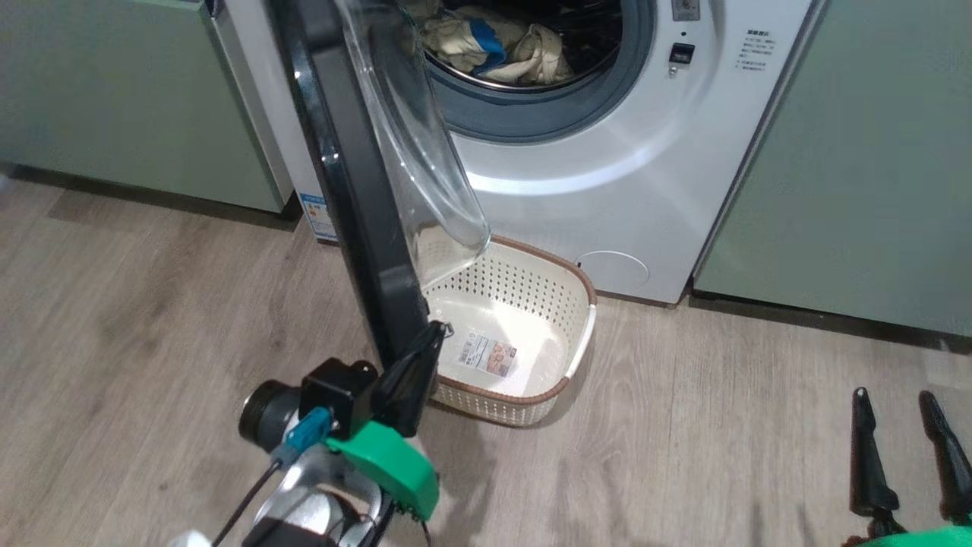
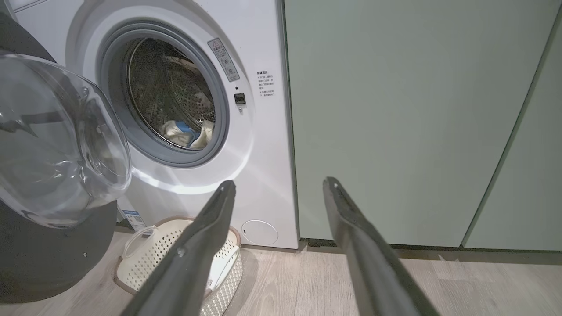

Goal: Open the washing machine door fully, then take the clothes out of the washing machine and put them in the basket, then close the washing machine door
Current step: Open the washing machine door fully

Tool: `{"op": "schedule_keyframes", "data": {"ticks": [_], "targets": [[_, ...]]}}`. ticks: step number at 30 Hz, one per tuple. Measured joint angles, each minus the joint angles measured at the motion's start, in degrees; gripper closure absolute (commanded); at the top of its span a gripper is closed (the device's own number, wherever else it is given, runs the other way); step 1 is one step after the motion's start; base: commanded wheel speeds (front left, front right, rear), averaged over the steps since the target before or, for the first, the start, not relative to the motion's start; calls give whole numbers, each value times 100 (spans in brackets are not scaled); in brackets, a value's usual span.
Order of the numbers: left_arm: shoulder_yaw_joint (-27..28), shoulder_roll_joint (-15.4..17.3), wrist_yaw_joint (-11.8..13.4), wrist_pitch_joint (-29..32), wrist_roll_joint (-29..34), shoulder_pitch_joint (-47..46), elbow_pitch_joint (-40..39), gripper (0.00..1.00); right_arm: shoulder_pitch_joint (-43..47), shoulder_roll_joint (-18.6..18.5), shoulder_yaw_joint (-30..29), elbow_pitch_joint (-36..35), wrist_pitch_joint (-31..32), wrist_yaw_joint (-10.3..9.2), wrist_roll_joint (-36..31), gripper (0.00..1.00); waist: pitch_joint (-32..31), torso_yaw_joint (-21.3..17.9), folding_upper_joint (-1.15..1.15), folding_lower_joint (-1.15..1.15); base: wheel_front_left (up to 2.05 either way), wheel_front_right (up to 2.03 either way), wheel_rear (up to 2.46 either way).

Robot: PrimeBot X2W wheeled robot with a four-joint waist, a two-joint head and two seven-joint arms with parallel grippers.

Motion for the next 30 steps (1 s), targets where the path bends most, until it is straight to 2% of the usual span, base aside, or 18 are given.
{"op": "schedule_keyframes", "data": {"ticks": [20,30], "targets": [[627,140,441,-398,-127,292,-282,100,63,1,-23,-3,0,0,54,0,62,454,0,1,0,0,0],[1194,282,593,-765,-352,403,-198,100,60,1,-25,-3,0,0,99,0,117,584,0,1,0,0,0]]}}
